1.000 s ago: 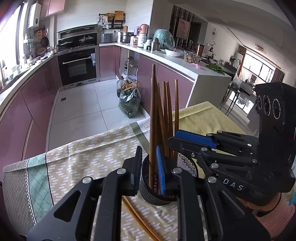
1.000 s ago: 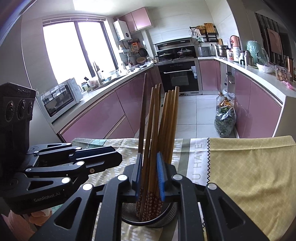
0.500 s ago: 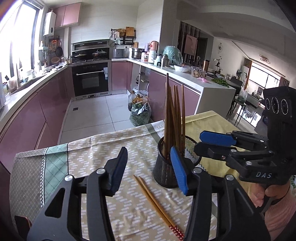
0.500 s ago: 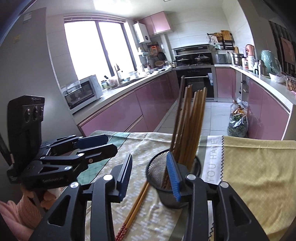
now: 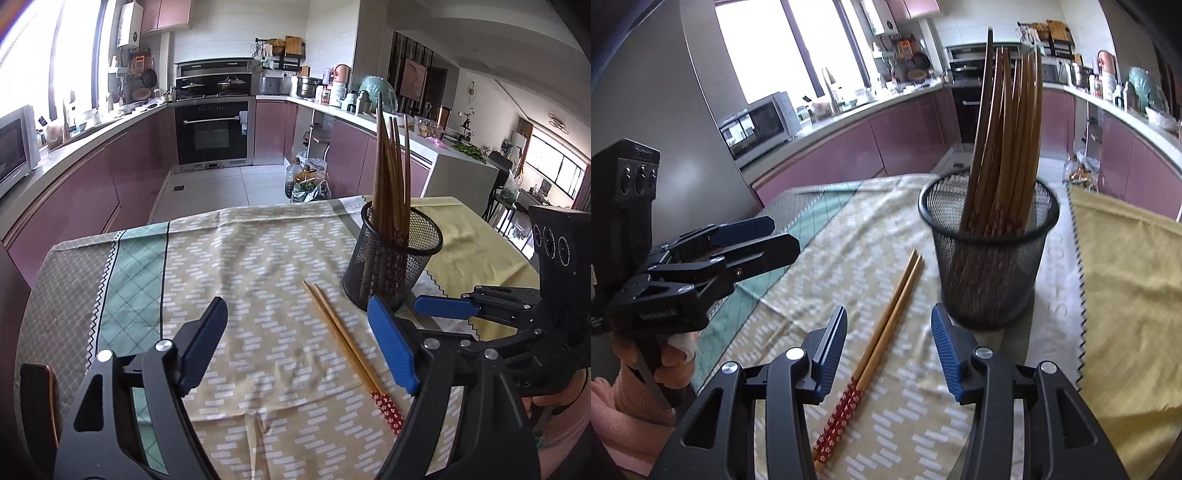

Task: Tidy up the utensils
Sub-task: 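Move both open grippers back toward the two remaining red-tipped chopsticks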

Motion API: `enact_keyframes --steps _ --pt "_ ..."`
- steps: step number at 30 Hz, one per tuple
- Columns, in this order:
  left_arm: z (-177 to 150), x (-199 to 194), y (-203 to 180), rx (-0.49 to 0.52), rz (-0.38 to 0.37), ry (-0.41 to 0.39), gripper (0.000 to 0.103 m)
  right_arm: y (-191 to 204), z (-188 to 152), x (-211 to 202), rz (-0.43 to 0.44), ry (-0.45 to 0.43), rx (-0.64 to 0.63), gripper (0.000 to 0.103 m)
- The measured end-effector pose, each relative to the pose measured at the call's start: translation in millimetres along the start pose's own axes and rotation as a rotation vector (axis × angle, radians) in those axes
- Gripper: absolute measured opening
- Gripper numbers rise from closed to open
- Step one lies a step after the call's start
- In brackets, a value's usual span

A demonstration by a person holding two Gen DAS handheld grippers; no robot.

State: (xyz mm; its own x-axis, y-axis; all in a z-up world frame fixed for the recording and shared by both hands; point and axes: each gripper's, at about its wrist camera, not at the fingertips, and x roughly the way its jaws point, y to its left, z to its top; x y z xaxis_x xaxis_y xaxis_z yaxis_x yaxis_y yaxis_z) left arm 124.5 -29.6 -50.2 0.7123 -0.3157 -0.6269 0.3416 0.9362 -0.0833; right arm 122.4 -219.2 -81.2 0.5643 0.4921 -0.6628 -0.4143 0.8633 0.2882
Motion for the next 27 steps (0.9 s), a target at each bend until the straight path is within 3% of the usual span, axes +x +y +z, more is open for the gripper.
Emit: enact_keyframes --steps 11,27 --pt "-22.6 19.2 -1.4 -0.011 0.033 0.075 0.076 5.0 -26.4 20.3 -0.031 0.087 0.0 0.045" --pt "-32.9 27.8 -1.7 -0.02 0.039 0.114 0.074 12.3 -35.6 22.3 -0.089 0.107 -0.042 0.038"
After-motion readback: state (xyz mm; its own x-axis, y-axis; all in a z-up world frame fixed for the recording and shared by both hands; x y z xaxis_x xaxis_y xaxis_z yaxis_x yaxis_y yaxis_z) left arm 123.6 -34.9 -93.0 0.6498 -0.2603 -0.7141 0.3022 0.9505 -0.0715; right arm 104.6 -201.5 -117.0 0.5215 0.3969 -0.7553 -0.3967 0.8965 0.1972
